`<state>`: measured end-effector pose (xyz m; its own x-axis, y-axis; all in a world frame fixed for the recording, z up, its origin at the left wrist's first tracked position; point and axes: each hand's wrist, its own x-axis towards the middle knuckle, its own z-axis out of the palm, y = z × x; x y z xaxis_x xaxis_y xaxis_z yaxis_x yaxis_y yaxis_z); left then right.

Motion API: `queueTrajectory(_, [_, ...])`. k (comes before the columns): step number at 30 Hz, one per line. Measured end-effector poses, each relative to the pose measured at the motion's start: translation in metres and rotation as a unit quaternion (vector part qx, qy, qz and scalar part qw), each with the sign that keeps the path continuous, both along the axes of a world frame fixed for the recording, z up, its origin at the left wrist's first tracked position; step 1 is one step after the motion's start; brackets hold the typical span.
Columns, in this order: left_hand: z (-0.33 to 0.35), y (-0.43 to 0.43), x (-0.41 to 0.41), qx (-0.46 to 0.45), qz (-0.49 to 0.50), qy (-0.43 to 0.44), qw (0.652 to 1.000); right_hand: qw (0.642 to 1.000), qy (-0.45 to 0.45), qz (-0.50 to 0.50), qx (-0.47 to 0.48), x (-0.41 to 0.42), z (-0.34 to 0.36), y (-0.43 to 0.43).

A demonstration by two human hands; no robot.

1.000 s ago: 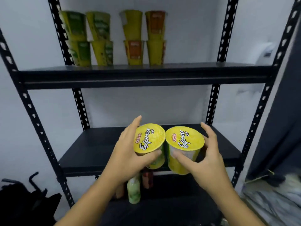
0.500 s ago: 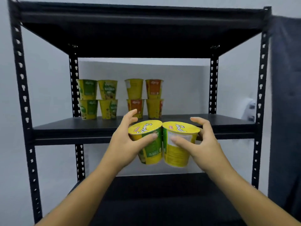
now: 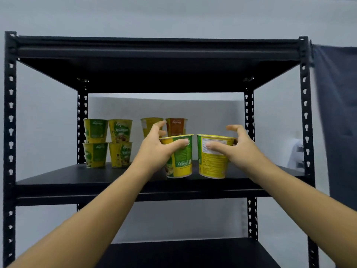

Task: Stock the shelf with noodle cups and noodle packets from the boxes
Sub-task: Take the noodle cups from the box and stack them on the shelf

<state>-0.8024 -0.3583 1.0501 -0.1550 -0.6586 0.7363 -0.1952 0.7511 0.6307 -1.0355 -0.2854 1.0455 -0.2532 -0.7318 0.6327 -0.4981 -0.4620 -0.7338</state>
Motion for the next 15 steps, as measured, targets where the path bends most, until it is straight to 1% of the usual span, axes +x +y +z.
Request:
queueTrajectory(3, [0.003, -0.016, -0.016, 0.019, 0.008, -0.006, 1.000, 1.000, 0.001, -0.010, 0.016, -0.020, 0.006, -0.017])
queueTrajectory(7, [0.001, -0.032, -0.042, 0.058, 0.023, -0.033, 0.998, 0.998, 0.029, -0.035, 0.044, -0.039, 0.011, -0.034])
queueTrajectory(11, [-0.003, -0.040, -0.058, 0.064, 0.027, -0.048, 0.996, 0.995, 0.056, -0.032, 0.083, -0.052, 0.012, -0.046])
queueTrajectory(15, [-0.010, -0.047, -0.064, 0.095, 0.012, -0.049, 0.994, 0.994, 0.045, -0.024, 0.093, -0.068, 0.004, -0.058])
